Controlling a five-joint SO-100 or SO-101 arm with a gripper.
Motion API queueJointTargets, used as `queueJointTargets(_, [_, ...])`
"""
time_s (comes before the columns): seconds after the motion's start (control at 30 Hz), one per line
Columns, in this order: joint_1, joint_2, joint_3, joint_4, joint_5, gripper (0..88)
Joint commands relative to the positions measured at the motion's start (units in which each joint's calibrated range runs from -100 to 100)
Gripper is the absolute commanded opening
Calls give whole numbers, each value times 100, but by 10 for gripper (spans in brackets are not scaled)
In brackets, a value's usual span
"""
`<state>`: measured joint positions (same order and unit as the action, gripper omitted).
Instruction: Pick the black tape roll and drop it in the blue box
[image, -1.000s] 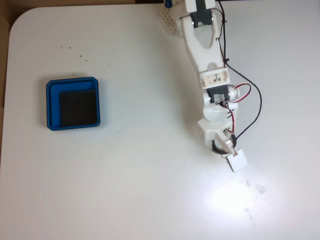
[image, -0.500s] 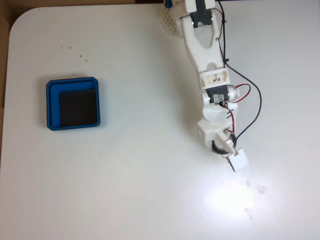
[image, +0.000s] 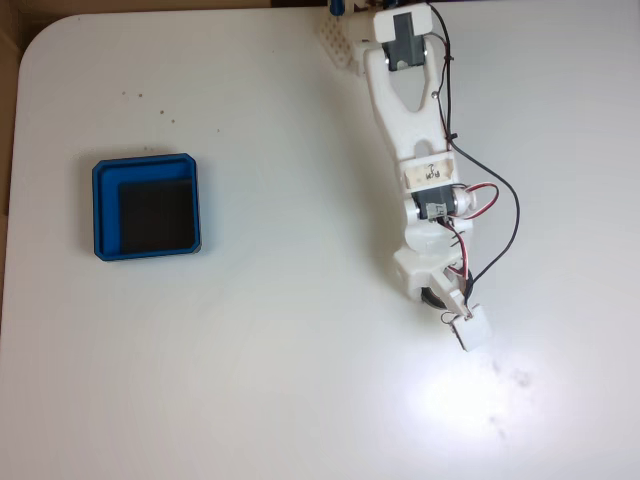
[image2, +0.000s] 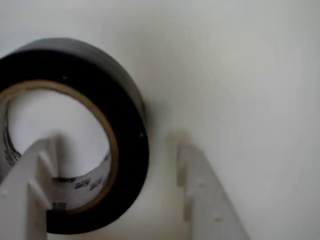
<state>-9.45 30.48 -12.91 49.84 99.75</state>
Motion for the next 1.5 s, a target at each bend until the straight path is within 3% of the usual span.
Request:
queueJointTargets(0.0, [32, -47, -487, 33, 25, 217])
queueJointTargets(0.77, [32, 171, -496, 33, 25, 215])
queueJointTargets(1.13, [32, 171, -487, 33, 25, 16])
queueJointTargets(1.47, [41, 146, -461, 33, 25, 4])
